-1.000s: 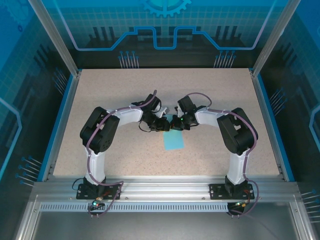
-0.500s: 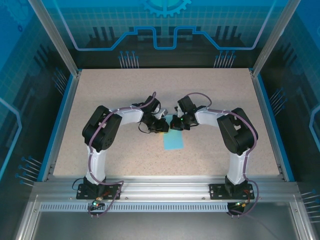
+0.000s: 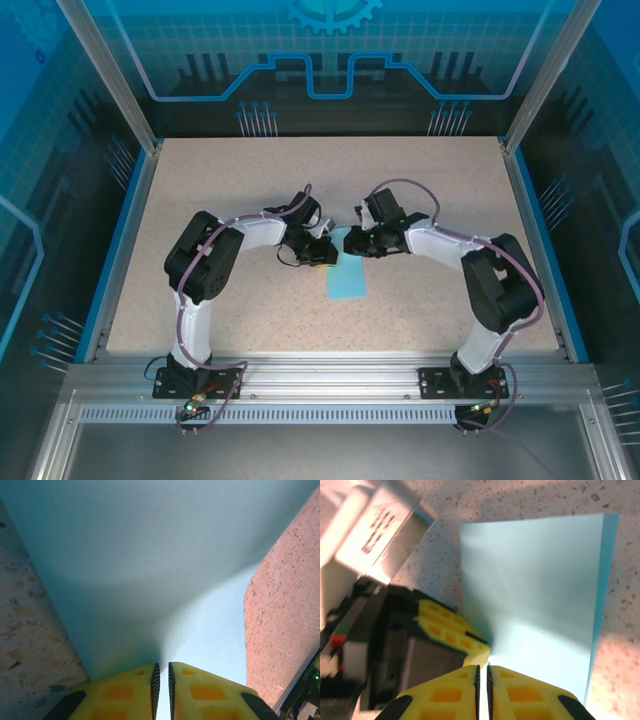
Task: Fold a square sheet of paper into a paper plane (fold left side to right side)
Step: Hold the square sheet of paper at the center of the table.
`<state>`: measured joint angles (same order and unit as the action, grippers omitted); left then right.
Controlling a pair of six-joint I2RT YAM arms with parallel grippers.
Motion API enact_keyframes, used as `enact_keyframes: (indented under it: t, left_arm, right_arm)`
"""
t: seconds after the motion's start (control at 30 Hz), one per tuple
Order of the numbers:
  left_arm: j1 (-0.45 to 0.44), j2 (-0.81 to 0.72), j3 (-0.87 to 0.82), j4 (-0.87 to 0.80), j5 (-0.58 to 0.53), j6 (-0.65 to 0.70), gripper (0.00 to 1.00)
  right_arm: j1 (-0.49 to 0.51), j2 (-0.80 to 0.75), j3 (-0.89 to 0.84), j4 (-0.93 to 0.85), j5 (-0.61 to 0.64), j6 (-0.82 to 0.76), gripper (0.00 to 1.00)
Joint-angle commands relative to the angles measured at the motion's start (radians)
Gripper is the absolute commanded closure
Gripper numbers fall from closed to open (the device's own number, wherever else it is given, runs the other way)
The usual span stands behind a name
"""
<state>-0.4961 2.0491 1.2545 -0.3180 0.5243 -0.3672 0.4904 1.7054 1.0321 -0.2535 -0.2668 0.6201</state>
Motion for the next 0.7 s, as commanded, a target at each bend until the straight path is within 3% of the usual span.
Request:
enact_keyframes:
  t: [0.0,0.2,0.67]
  left_arm:
    - [0.001,0.035,-0.030,-0.025,-0.047,-0.007,0.83]
    - [0.001,0.031,-0.026,-0.024,-0.044,-0.008,0.83]
    - [0.002,-0.004,0.011,-0.032,-0.011,-0.021,0.81]
  right_arm:
    - [0.014,-0.052,-0.072,-0.042,-0.024,-0.008,0.87]
    - [0.056,-0.046,-0.140,-0.046,-0.036,0.012,0.90]
    - [0.070,0.053,-0.125,-0.160,0.054,-0.001,0.91]
